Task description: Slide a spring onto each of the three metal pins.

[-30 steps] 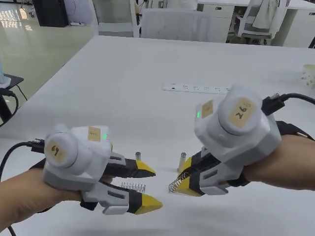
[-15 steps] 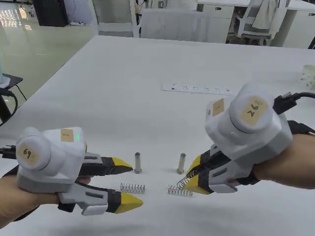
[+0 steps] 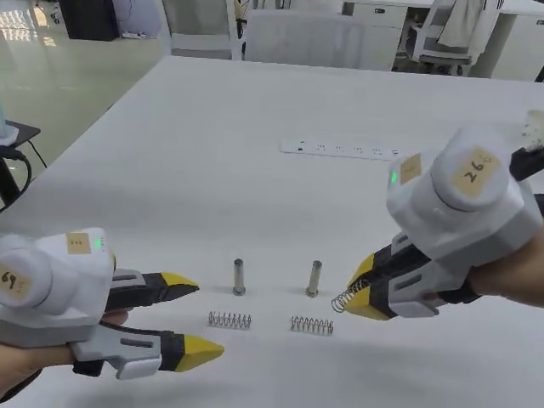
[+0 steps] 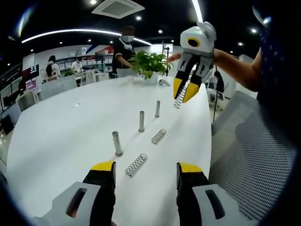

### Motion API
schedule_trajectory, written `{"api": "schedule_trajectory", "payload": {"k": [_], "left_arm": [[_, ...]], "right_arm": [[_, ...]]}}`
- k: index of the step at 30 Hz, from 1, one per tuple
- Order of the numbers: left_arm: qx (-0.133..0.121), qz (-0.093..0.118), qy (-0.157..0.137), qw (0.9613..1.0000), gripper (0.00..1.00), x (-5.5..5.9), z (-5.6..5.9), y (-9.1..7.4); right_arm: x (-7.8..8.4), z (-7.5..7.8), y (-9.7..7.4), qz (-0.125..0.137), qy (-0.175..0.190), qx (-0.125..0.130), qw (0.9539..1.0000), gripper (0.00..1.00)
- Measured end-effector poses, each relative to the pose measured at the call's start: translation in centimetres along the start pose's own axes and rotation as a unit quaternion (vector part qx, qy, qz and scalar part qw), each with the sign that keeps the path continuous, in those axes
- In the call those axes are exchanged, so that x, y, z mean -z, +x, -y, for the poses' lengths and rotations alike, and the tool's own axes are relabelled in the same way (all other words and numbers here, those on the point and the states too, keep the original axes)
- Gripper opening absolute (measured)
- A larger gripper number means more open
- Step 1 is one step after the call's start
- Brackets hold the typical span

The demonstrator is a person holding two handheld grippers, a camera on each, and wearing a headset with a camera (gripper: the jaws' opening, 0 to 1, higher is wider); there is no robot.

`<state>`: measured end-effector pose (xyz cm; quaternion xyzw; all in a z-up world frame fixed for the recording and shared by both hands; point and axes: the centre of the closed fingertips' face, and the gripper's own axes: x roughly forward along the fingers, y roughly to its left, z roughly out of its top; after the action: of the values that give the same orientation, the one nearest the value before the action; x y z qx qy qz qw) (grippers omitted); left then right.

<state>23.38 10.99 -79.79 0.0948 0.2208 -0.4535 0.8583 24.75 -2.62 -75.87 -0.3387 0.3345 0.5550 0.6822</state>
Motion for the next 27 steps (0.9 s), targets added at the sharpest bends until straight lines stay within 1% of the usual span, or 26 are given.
{"api": "schedule_trajectory", "payload": {"k": [4, 7, 11, 15, 17, 22, 25, 27], "left_arm": [[-0.009, -0.001, -0.003, 1.0, 0.48, 0.3, -0.2, -0.1], [-0.013, 0.004, -0.007, 0.9999, 0.49, 0.2, -0.3, -0.1], [-0.014, 0.005, -0.003, 0.9999, 0.5, 0.0, -0.1, 0.0], [-0.014, 0.005, -0.003, 0.9999, 0.51, -0.1, 0.0, 0.2], [-0.013, 0.005, -0.005, 0.9999, 0.51, 0.0, 0.0, 0.2], [-0.013, 0.002, -0.004, 0.9999, 0.51, 0.2, 0.1, 0.2], [-0.014, 0.002, -0.003, 0.9999, 0.51, 0.1, 0.1, 0.2], [-0.014, 0.002, -0.002, 0.9999, 0.51, 0.1, 0.1, 0.2]], "right_arm": [[0.6, 0.7, -0.6, -0.006, 0.006, 0.007, 0.9999, 0.09], [1.2, 1.3, -1.3, -0.012, 0.01, 0.014, 0.9998, 0.09], [1.9, 2.2, -2.0, -0.02, 0.014, 0.022, 0.9995, 0.09], [3.1, 3.5, -2.9, -0.042, 0.015, 0.038, 0.9983, 0.09], [3.6, 4.0, -3.2, -0.05, 0.016, 0.042, 0.9977, 0.09], [4.6, 5.1, -3.5, -0.072, 0.013, 0.048, 0.9961, 0.09], [4.7, 5.8, -3.4, -0.078, 0.012, 0.049, 0.9957, 0.09], [5.0, 6.3, -3.2, -0.088, 0.008, 0.049, 0.9949, 0.09]]}}
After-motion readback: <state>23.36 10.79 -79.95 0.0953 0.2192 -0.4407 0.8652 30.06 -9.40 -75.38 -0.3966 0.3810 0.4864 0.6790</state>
